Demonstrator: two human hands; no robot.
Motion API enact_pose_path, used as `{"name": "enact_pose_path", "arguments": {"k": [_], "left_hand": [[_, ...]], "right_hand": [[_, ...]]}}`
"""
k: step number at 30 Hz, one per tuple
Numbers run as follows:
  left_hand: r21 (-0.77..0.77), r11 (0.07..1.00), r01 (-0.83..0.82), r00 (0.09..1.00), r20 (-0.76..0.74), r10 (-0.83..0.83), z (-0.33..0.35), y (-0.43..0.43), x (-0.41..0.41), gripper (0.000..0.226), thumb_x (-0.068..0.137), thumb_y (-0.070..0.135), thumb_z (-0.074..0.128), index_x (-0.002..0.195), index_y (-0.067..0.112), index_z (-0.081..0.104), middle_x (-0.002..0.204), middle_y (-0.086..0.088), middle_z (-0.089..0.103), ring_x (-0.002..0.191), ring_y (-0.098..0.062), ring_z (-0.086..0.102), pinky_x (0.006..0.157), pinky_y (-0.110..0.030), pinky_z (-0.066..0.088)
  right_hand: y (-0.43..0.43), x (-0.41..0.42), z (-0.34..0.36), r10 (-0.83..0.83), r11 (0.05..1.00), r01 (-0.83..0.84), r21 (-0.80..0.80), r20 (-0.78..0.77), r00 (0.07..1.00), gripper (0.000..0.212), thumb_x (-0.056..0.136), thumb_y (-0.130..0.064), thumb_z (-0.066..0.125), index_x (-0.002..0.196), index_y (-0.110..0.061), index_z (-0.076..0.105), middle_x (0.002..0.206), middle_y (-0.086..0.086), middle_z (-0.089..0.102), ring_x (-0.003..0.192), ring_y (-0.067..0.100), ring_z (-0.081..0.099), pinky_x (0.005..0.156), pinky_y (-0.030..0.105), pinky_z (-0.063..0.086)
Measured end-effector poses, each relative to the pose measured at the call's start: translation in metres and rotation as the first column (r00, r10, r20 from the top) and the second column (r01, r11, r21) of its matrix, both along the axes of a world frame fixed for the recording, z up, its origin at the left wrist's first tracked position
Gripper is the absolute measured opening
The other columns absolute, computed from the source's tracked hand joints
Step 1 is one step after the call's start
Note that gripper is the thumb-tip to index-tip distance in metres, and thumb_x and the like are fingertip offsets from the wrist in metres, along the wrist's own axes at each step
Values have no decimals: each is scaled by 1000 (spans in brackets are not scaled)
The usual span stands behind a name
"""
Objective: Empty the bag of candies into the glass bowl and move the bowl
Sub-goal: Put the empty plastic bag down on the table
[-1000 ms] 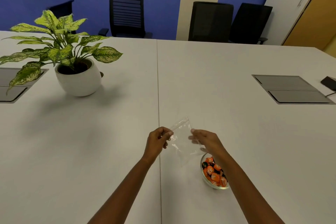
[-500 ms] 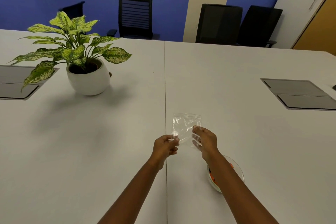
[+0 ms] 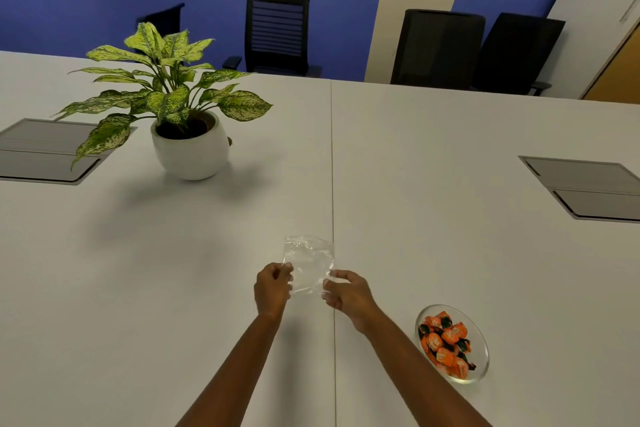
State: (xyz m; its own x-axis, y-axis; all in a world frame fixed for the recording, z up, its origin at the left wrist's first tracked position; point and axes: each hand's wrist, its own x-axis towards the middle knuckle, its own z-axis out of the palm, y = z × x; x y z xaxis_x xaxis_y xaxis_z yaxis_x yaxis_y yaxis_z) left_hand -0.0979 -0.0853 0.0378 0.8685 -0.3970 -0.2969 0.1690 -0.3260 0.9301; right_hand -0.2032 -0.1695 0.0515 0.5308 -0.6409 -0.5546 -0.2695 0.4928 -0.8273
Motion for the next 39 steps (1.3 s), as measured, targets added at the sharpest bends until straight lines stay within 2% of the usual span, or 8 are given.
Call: {"name": "enact_pose_path", "arguments": {"k": [4,9,12,15,21,26,33,39], "left_hand": [[120,992,-26,999,21,24,-14,20,20,28,91,17,55,106,-6,56,99,-30,68,82,-40,65,81,-46,54],[462,877,129,969,128,-210,-30,37,33,58,88,29,58,134,3,34,129,-27,52,118,-38,52,100,-46,42],[675,715,178,831,285,-477,-38,42,33,70,90,42,50,144,12,18,150,-15,30,137,-29,31,110,-39,33],[776,556,298,642,268,-718,-49,41,34,70,93,45,40,146,16,5,159,-8,4,146,-24,5,119,-39,14],[885,323,336,505,121,-855,-61,41,38,68,95,41,37,146,9,6,159,-7,1,146,-24,-2,119,-44,8],[882,345,321,504,150,-851,-63,40,41,63,95,42,36,145,10,14,159,-6,4,147,-23,-1,119,-44,9],[647,683,338,630,384,-675,-44,10,12,43,97,31,38,137,15,38,155,-5,23,145,-19,13,117,-34,20],[362,755,546,664,364,-654,-21,-40,-57,37,95,22,45,131,13,45,143,-5,45,133,-17,40,107,-27,34]], "right_hand": [[19,25,-15,4,996,-11,-86,-83,997,43,83,1,61,122,-1,46,89,19,60,56,15,55,57,20,53],[33,39,-29,127,959,-182,-219,-244,961,55,82,-5,63,131,-5,37,78,6,57,72,21,57,77,36,56],[40,40,-37,233,769,-472,-430,-500,834,62,85,-18,62,137,-11,29,122,16,51,106,26,55,97,37,47],[47,38,-43,193,520,-663,-538,-682,705,64,89,-26,56,142,-21,21,142,13,31,127,26,39,102,35,40],[46,33,-55,254,298,-869,-396,-844,472,55,92,-37,45,141,-18,27,154,3,17,137,27,22,108,45,29],[38,23,-56,333,281,-884,-373,-826,454,58,93,-41,41,144,-24,20,157,1,12,139,28,21,109,47,29],[2,-15,-27,186,402,-678,-615,-670,718,48,94,-36,42,139,-24,32,152,3,25,137,21,27,108,38,35],[-43,-77,4,-70,490,-409,-770,-502,862,33,91,-12,49,124,-10,52,132,12,49,122,24,45,100,34,42]]}}
